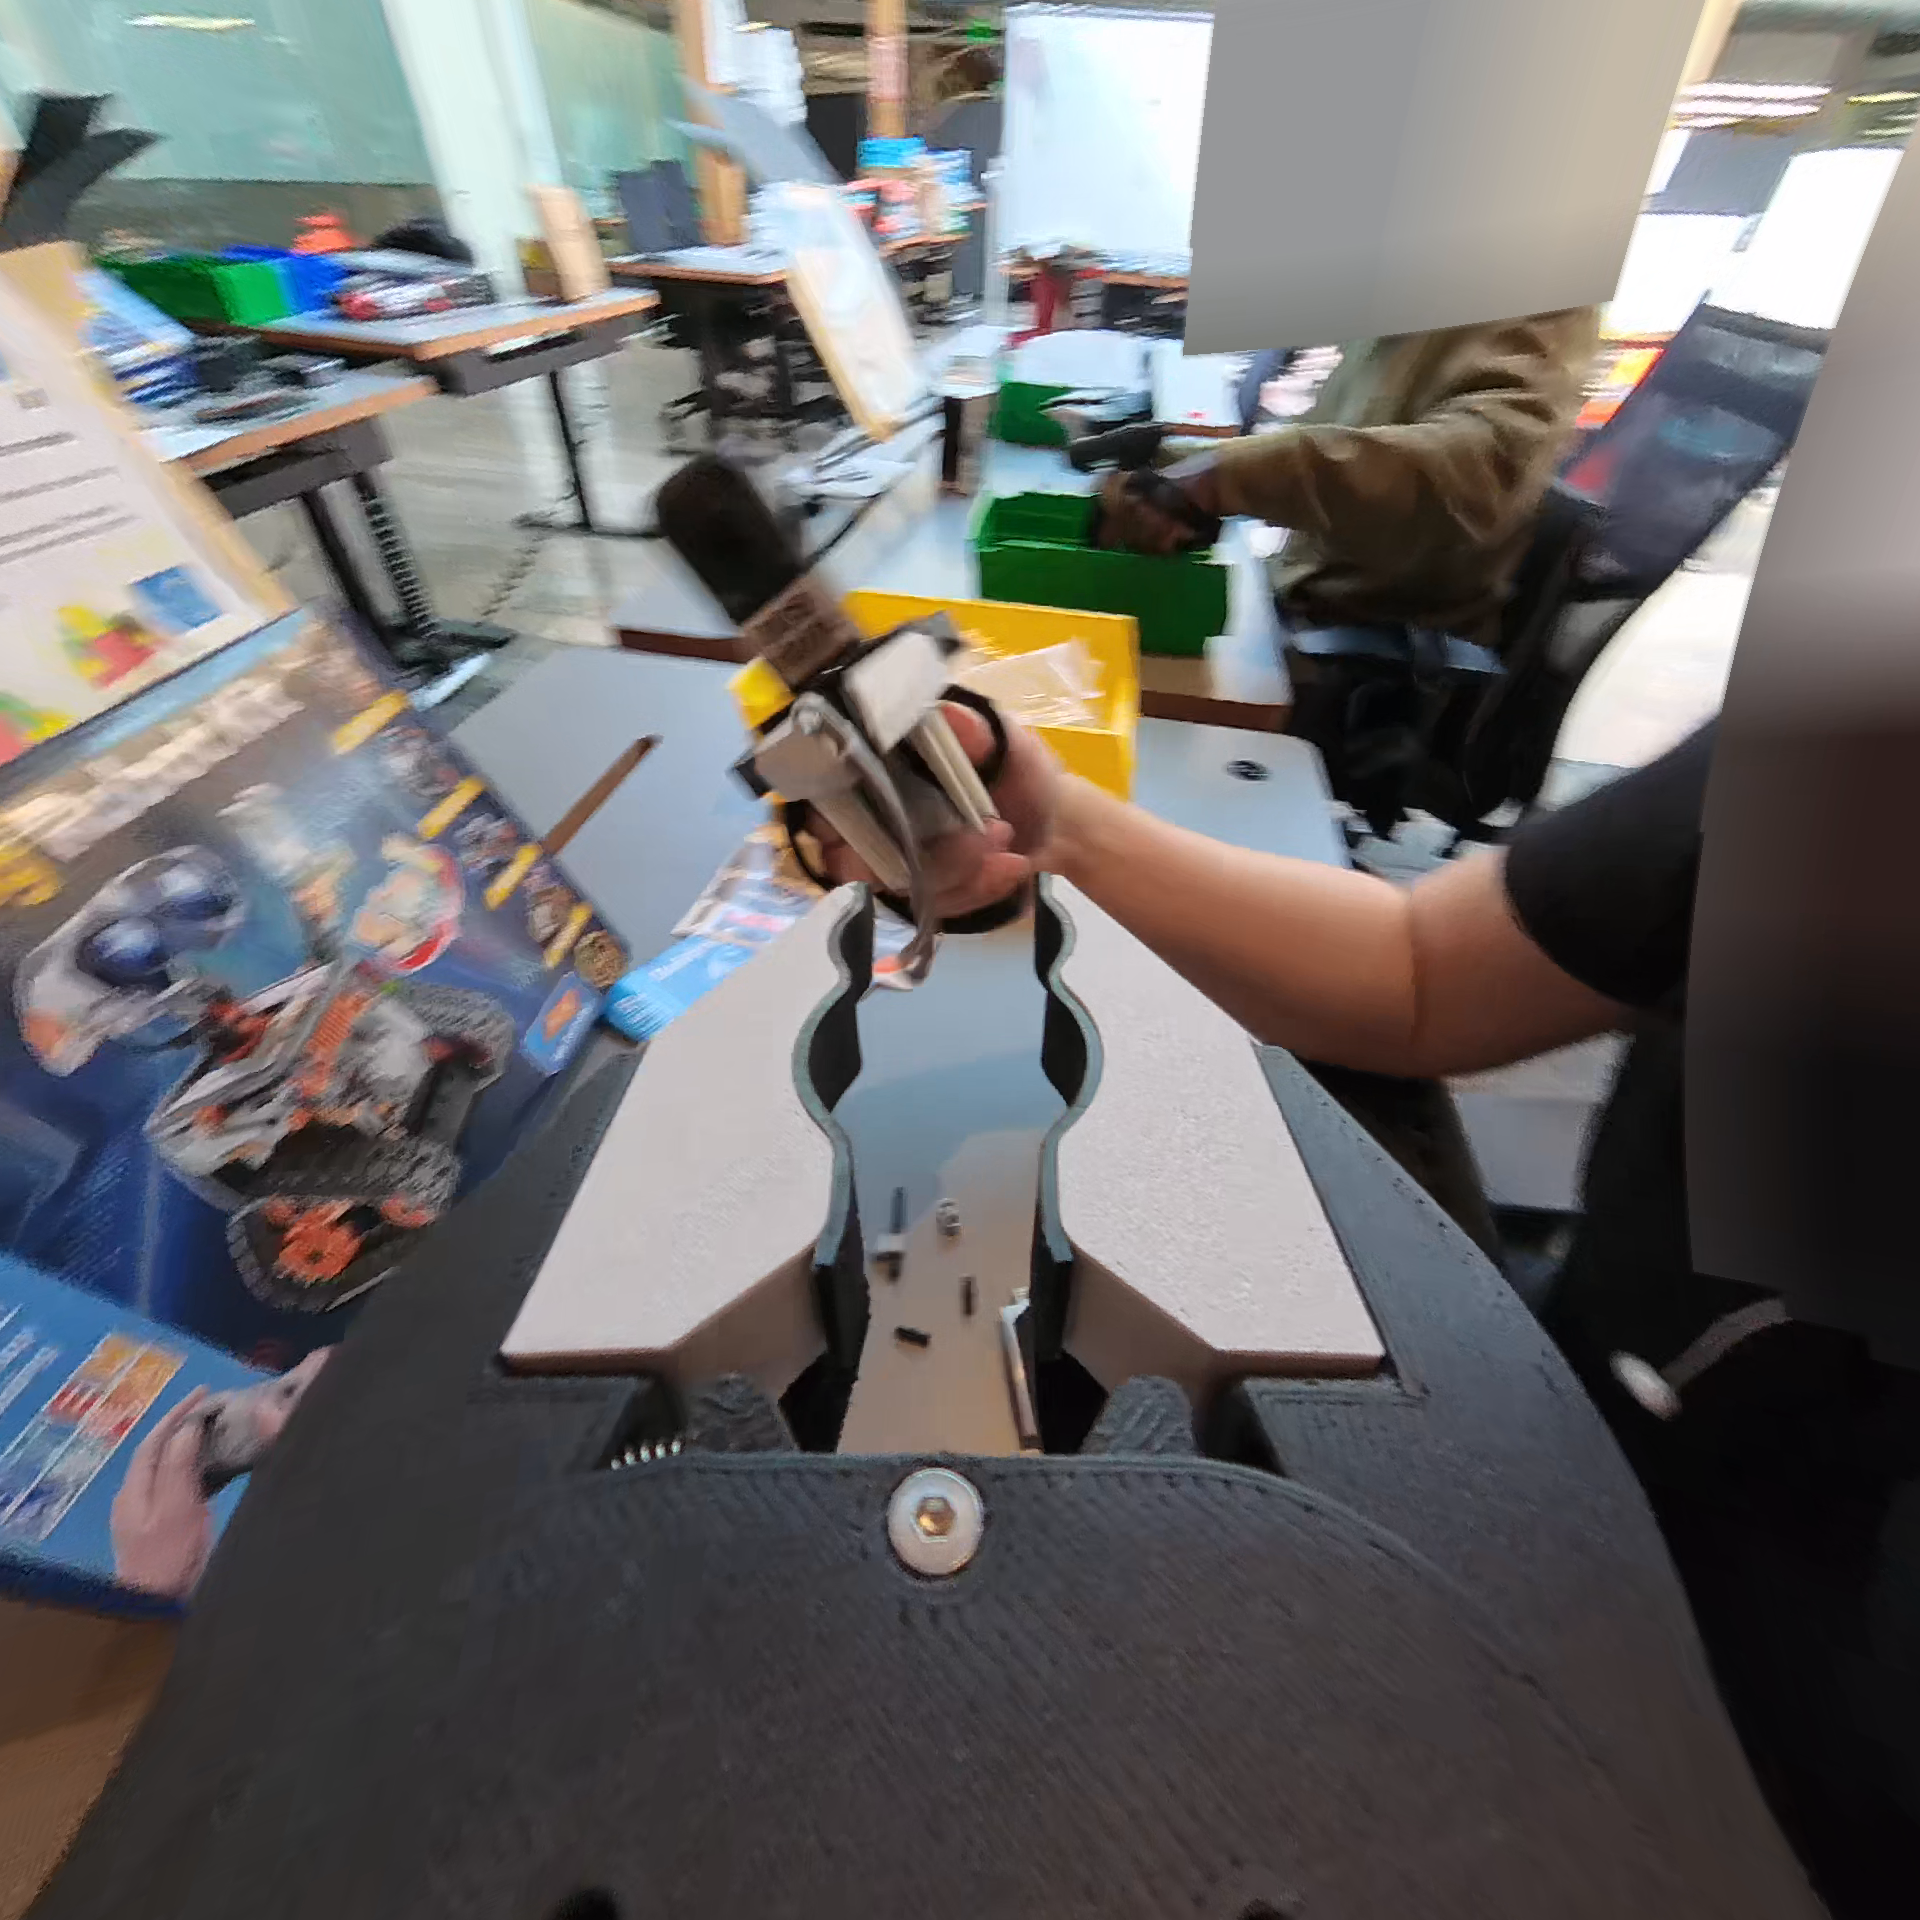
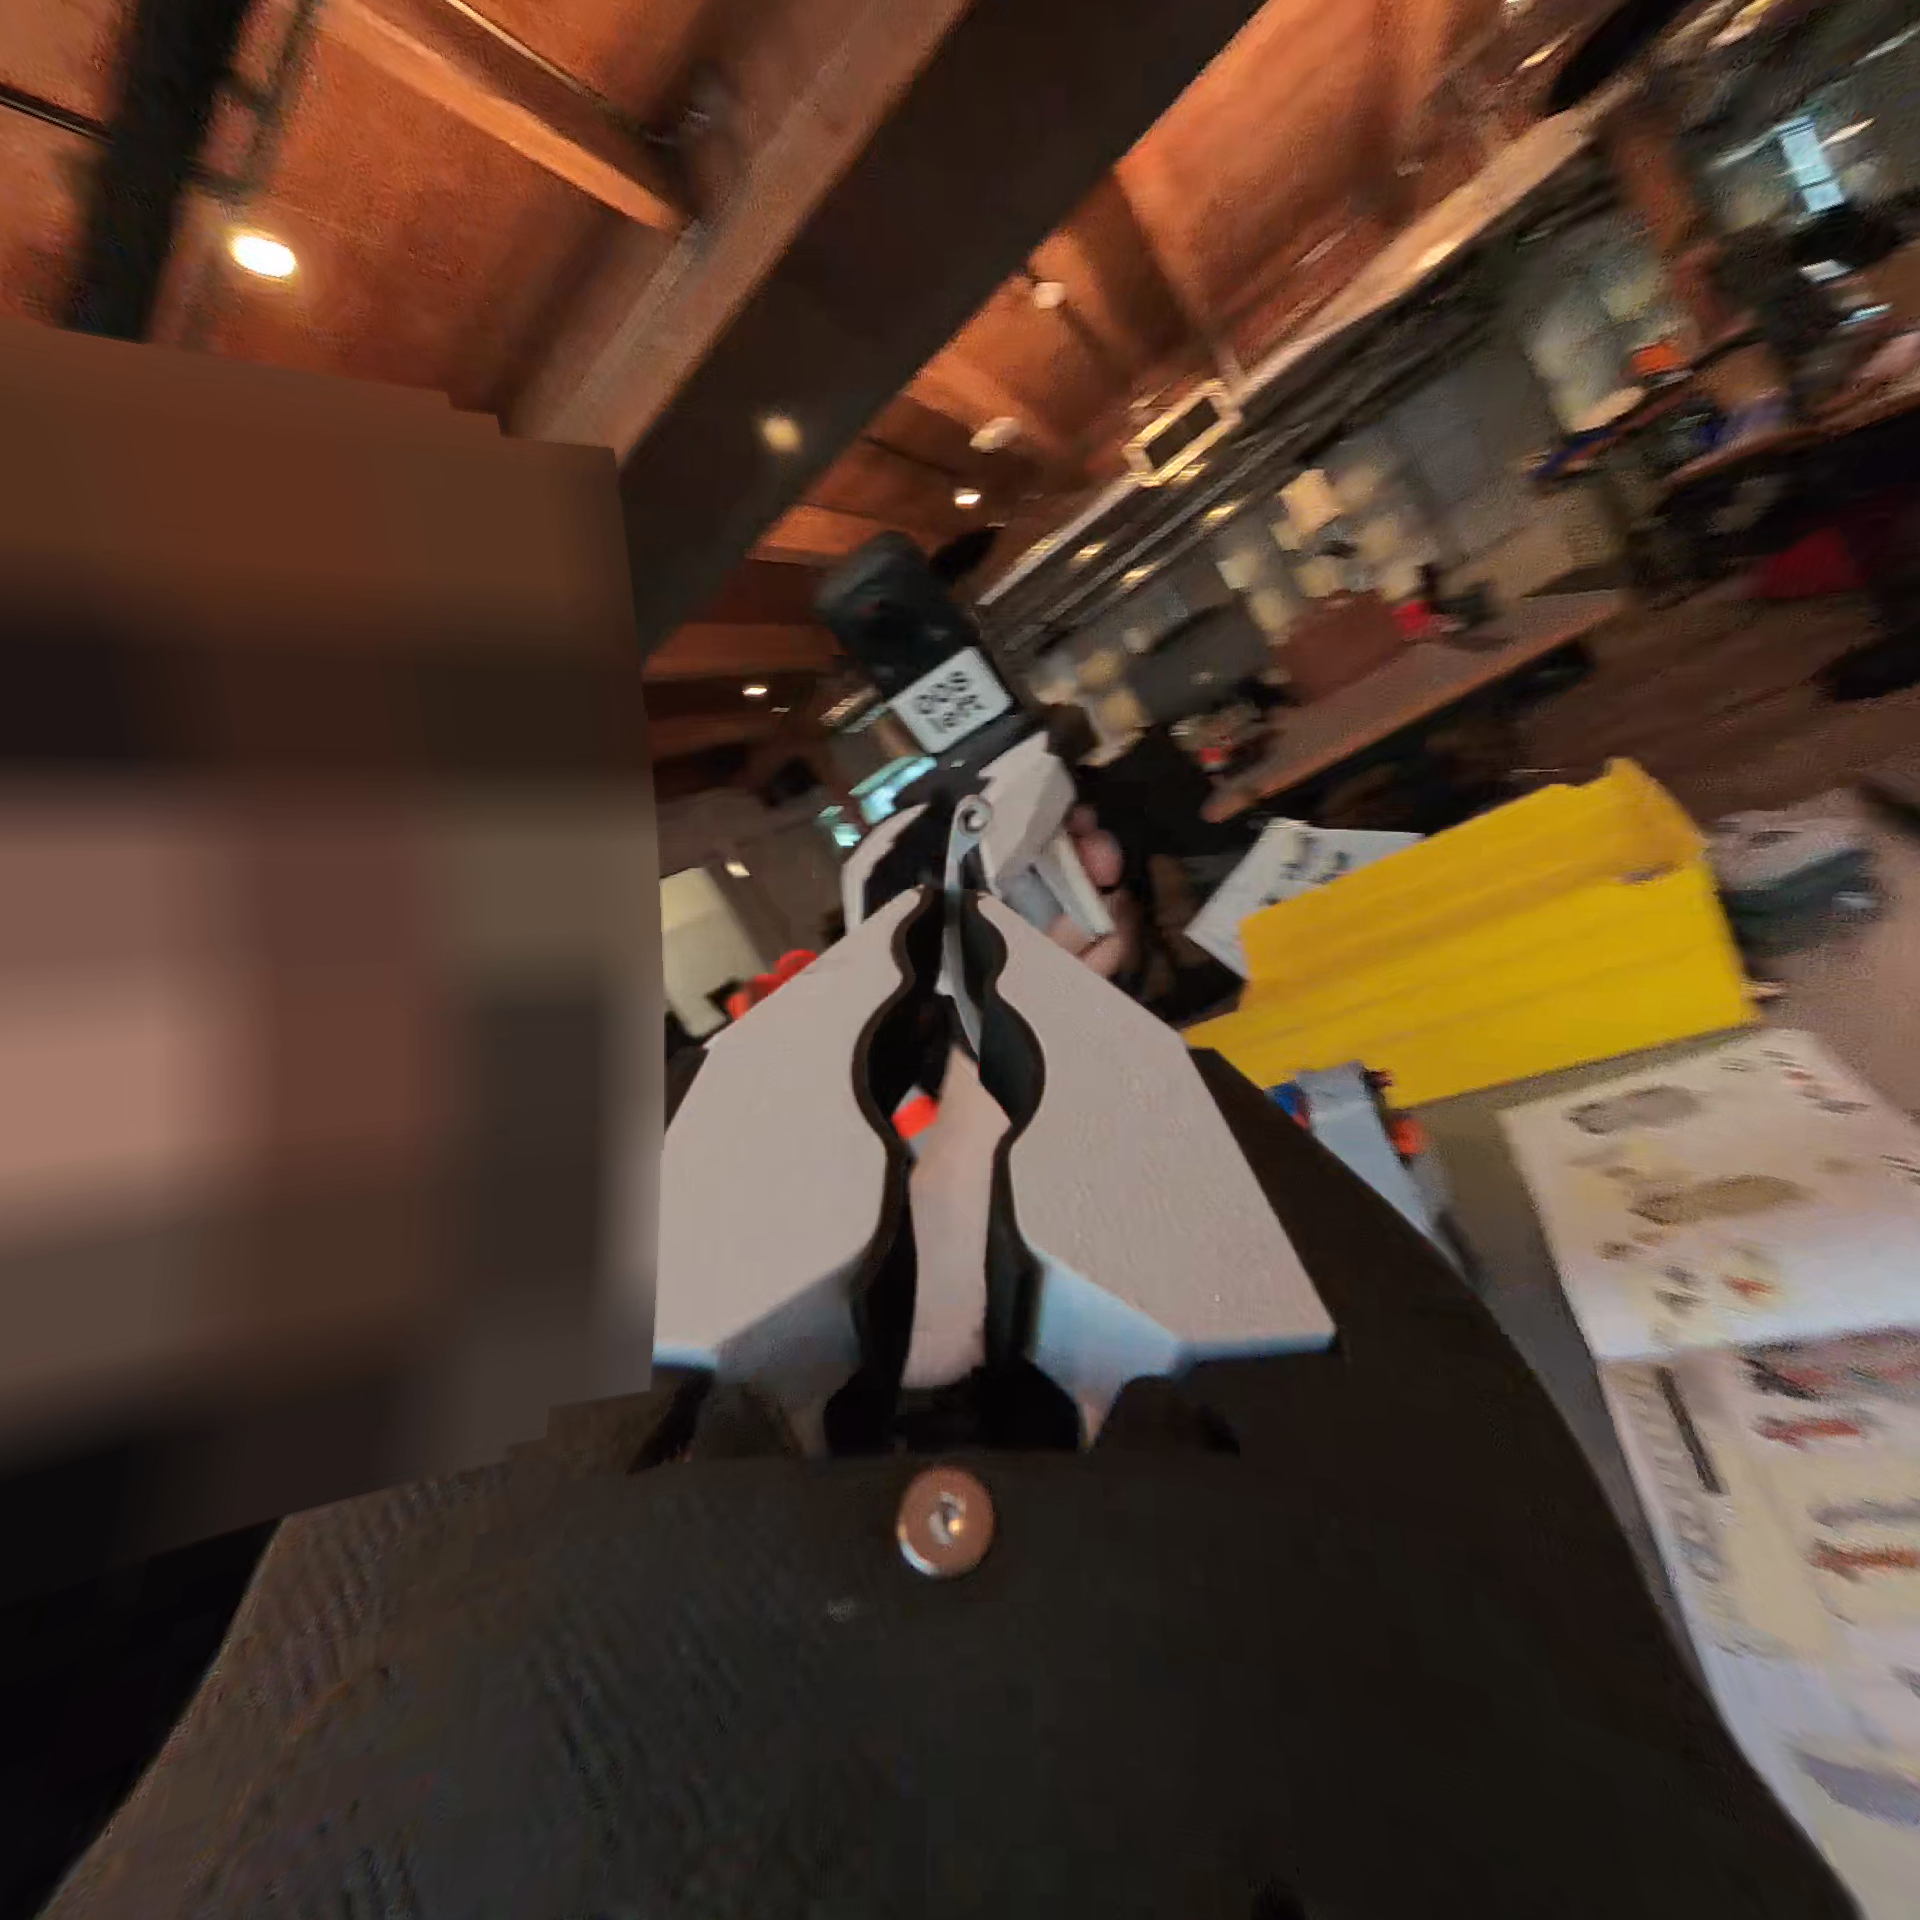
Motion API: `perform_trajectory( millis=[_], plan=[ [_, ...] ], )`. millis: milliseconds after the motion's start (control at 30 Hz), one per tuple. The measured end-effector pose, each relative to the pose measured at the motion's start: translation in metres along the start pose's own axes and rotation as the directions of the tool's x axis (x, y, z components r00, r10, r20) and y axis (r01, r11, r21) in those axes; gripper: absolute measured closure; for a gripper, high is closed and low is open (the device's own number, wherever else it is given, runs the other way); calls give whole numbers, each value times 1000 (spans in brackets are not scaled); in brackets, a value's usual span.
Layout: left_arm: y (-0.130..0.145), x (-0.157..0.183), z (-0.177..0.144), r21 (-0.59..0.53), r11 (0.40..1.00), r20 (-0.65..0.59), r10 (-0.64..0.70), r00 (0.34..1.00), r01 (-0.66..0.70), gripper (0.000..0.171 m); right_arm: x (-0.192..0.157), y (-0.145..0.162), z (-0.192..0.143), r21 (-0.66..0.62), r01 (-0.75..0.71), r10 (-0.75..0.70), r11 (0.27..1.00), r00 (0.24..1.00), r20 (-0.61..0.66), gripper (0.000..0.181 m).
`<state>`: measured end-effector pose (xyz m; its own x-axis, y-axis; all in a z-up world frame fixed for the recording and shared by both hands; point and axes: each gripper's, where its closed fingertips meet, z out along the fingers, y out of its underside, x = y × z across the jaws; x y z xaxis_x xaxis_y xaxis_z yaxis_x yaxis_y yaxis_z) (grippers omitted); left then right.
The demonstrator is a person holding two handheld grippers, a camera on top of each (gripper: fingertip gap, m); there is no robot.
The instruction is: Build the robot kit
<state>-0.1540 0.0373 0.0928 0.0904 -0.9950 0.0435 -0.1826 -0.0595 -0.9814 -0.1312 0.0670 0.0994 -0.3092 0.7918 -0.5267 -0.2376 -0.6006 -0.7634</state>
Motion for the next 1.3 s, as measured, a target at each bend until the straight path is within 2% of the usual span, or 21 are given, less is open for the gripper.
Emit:
perform_trajectory(
  millis=[33,200,300,400,500,567,633,667,700,733,767,800,833,867,900,933,1000,1167,1300],
  plan=[
    [1,-5,1,-4,1000,22,-3,1000,3,141,5,-1,2,-1,34,-34,999,998,-60,181],
    [6,-21,5,-5,1000,83,-13,996,14,144,17,5,11,-72,118,-131,990,965,-227,181],
    [10,-28,7,-17,1000,102,-19,995,21,147,15,6,17,-86,159,-176,983,952,-251,181],
    [15,-31,9,-30,999,94,-34,995,37,159,19,9,21,-128,213,-242,969,922,-303,181],
    [15,-27,8,-11,998,32,-65,997,66,171,16,10,24,-120,185,-212,975,932,-292,179],
    [17,-37,4,-18,994,74,-108,991,110,171,23,7,22,-109,185,-211,977,920,-329,169],
    [24,-51,-3,-34,988,143,-147,979,154,171,36,3,13,-121,228,-258,966,873,-413,157],
    [26,-58,-9,-35,984,171,-169,971,177,171,47,-3,2,-125,251,-280,960,822,-495,154],
    [27,-64,-14,-26,979,199,-191,961,200,171,63,-9,-14,-142,276,-305,951,740,-599,154],
    [27,-69,-20,-11,976,218,-210,953,218,171,80,-15,-35,-182,295,-332,938,618,-713,156],
    [25,-70,-25,9,974,220,-223,950,226,171,97,-18,-61,-246,300,-365,922,459,-810,158],
    [21,-69,-28,33,973,203,-230,952,228,171,110,-20,-89,-331,282,-407,901,279,-870,170],
    [16,-65,-30,57,973,174,-232,957,225,171,120,-24,-115,-407,251,-441,878,97,-892,170],
    [11,-59,-32,82,973,136,-226,965,217,171,125,-26,-135,-474,222,-477,852,-44,-878,169],
    [5,-53,-32,104,973,94,-218,971,208,171,128,-28,-149,-524,194,-503,829,-150,-851,167],
    [1,-47,-32,121,971,55,-212,976,204,171,130,-29,-156,-558,176,-522,811,-213,-826,164],
    [-4,-39,-31,145,968,-4,-205,979,203,171,134,-27,-162,-581,149,-535,800,-261,-804,163],
    [-12,-29,-31,190,948,-121,-235,964,255,171,139,-23,-165,-625,108,-570,773,-312,-760,163],
    [-8,-31,-31,171,953,-108,-235,966,250,171,141,-22,-165,-632,98,-579,769,-313,-753,163]
  ],
)
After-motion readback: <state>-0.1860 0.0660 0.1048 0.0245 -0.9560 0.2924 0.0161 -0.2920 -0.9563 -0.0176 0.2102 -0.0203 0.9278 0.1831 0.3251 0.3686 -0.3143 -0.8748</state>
